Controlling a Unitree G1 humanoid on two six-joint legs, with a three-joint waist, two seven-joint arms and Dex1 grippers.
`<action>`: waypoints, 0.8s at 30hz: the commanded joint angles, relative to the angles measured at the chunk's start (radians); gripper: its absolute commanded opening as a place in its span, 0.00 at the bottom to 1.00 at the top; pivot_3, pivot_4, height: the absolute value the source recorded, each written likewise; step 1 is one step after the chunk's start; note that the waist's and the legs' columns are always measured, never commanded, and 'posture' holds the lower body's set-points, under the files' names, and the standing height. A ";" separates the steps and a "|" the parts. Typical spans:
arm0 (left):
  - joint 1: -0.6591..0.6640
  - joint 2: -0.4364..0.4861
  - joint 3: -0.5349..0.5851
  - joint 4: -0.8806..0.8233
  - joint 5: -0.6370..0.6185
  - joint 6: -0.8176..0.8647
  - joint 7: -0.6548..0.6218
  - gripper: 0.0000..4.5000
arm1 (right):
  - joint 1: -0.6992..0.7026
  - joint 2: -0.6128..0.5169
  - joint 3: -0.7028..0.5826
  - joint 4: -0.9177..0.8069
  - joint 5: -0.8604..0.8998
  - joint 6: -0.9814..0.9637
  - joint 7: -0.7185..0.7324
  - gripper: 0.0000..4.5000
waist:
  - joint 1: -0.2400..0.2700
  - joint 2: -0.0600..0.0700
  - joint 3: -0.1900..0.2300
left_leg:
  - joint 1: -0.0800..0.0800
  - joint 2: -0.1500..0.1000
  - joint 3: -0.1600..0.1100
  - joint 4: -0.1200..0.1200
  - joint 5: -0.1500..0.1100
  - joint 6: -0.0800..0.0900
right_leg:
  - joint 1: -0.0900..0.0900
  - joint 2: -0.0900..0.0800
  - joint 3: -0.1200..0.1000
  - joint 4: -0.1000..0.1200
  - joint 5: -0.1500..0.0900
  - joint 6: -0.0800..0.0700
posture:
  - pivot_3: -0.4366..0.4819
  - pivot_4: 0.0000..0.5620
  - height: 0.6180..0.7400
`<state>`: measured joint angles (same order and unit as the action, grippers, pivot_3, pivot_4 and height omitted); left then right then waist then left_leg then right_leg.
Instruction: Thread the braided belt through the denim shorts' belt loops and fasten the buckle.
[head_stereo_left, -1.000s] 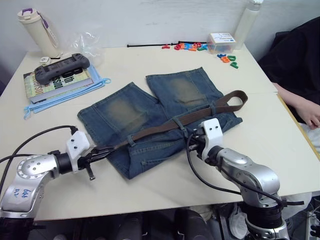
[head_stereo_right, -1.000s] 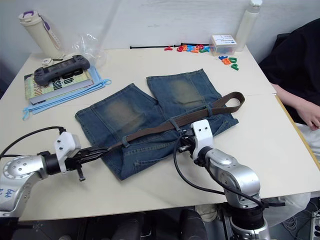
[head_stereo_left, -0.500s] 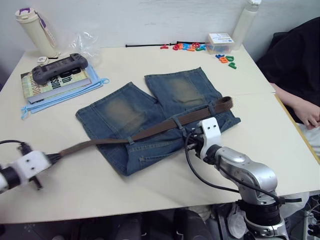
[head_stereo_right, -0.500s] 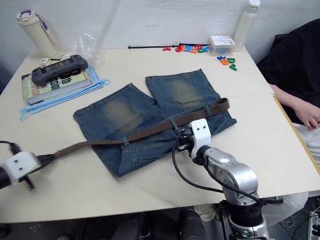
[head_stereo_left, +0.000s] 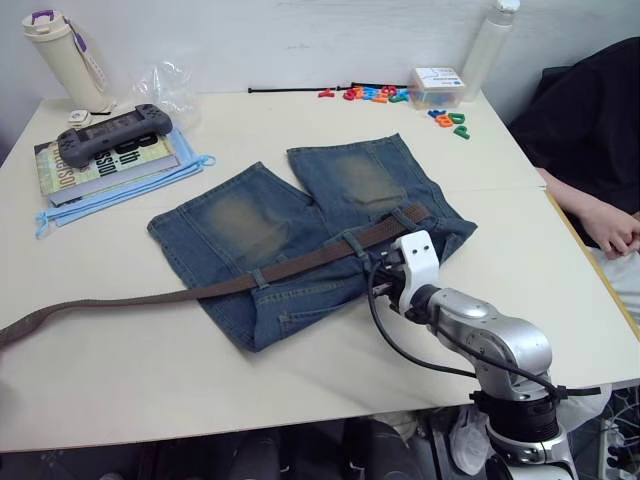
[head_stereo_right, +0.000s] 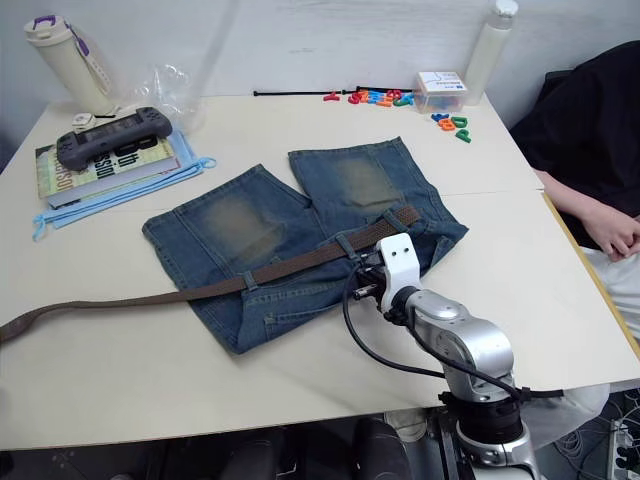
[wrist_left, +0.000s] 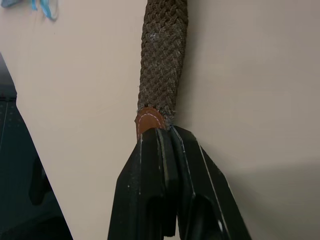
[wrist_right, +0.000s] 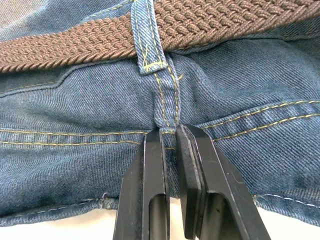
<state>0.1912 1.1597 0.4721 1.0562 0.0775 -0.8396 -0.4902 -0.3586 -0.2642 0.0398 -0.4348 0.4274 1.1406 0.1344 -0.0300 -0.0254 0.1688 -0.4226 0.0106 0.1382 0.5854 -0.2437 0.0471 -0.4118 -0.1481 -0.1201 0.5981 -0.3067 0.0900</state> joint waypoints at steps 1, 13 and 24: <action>-0.052 -0.032 0.005 -0.065 -0.112 0.020 -0.081 0.09 | 0.008 -0.025 -0.005 0.050 -0.035 0.036 -0.011 0.00 | 0.000 0.000 0.000 | 0.000 0.000 0.001 -0.001 0.000 0.000 | 0.000 0.000 0.000 0.000 0.000 0.000 | 0.48 0.27 0.82; 0.047 -0.154 -0.033 -0.942 -0.458 0.541 -0.325 0.64 | -0.053 -0.080 -0.082 0.026 -0.004 0.064 0.036 0.91 | -0.008 -0.001 0.001 | -0.001 0.002 0.009 0.005 0.003 -0.004 | 0.002 -0.001 0.000 -0.001 0.005 0.004 | 0.48 0.27 0.82; -0.065 -0.263 -0.361 -1.497 -0.516 0.927 -0.326 0.64 | -0.153 -0.322 -0.212 0.048 0.025 0.071 0.165 0.97 | 0.001 0.016 0.013 | -0.002 0.004 0.012 0.014 0.008 0.001 | 0.002 0.002 -0.001 0.008 0.005 0.006 | 0.48 0.27 0.82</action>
<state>0.1493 0.9074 0.1439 -0.4005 -0.4609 0.0777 -0.8115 -0.5059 -0.5625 -0.1612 -0.3918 0.4604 1.2380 0.2763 -0.0290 -0.0092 0.1819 -0.4248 0.0153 0.1504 0.6004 -0.2358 0.0481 -0.4097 -0.1449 -0.1209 0.6069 -0.3021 0.0959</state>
